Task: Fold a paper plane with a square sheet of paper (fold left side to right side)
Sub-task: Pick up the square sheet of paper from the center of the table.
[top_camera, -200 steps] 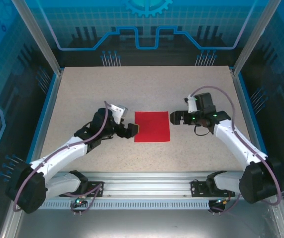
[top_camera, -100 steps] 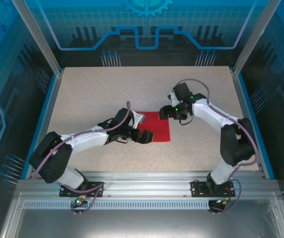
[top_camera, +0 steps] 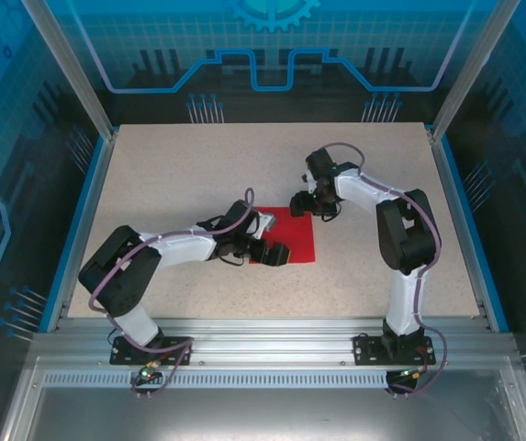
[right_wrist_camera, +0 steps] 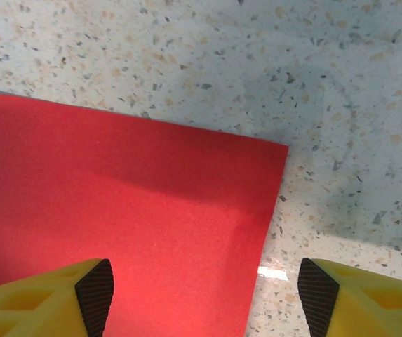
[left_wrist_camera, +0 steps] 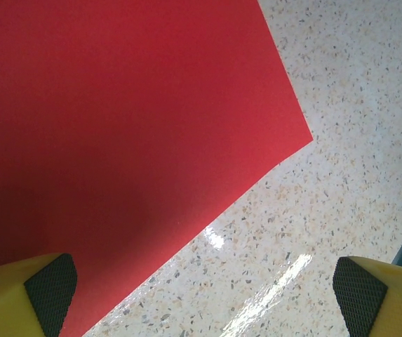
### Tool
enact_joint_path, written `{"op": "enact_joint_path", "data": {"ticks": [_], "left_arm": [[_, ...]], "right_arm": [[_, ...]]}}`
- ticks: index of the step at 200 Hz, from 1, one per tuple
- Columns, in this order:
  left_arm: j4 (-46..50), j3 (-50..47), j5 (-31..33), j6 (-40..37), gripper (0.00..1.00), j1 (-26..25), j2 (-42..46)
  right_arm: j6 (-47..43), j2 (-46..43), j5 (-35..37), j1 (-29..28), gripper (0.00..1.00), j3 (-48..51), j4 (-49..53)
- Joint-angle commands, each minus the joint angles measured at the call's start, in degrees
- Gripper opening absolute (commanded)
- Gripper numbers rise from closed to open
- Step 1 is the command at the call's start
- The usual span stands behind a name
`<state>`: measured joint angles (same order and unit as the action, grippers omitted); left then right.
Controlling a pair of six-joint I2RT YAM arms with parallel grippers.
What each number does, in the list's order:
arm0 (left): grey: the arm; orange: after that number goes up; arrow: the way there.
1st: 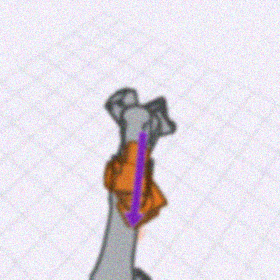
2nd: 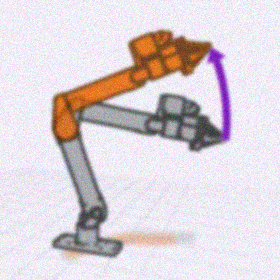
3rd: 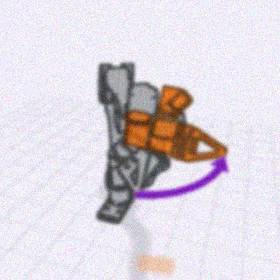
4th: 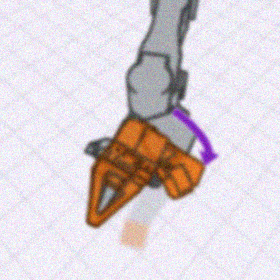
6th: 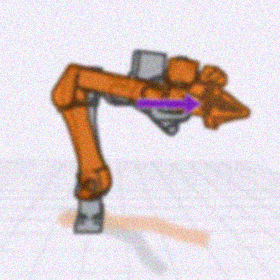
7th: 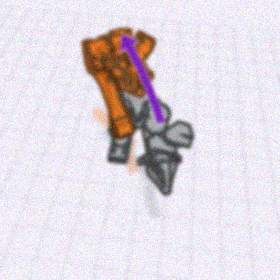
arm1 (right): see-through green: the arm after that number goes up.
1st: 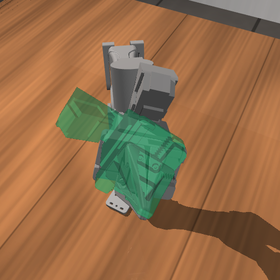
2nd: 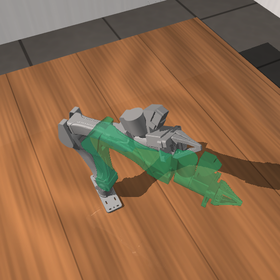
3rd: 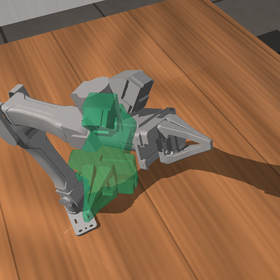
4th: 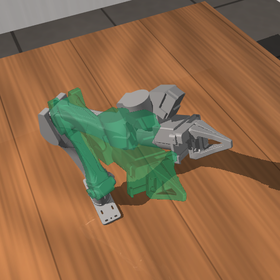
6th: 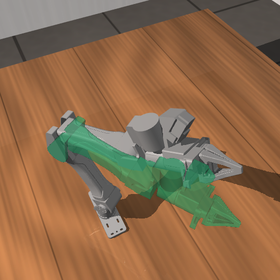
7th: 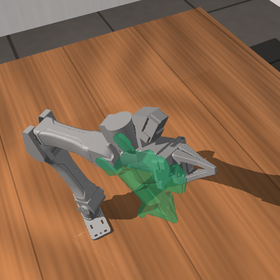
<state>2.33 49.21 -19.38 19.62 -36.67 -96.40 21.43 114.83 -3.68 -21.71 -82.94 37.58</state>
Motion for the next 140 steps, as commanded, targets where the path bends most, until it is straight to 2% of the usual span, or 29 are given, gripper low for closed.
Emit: {"op": "enact_joint_path", "data": {"ticks": [1,76,140], "left_arm": [[2.71,2.11,-0.84,0.34,0.99,-0.55,-0.89],[4.75,3.59,-0.22,-0.19,0.98,-0.55,-2.95],[5.29,3.89,0.17,-0.28,0.98,-0.57,-3.41]], "right_arm": [[0.23,1.63,-0.29,-0.06,0.74,-1.2,2.11],[1.02,3.0,-3.74,-0.96,0.7,0.65,1.68],[1.24,2.2,-7.47,-1.4,0.61,1.8,1.62]]}}
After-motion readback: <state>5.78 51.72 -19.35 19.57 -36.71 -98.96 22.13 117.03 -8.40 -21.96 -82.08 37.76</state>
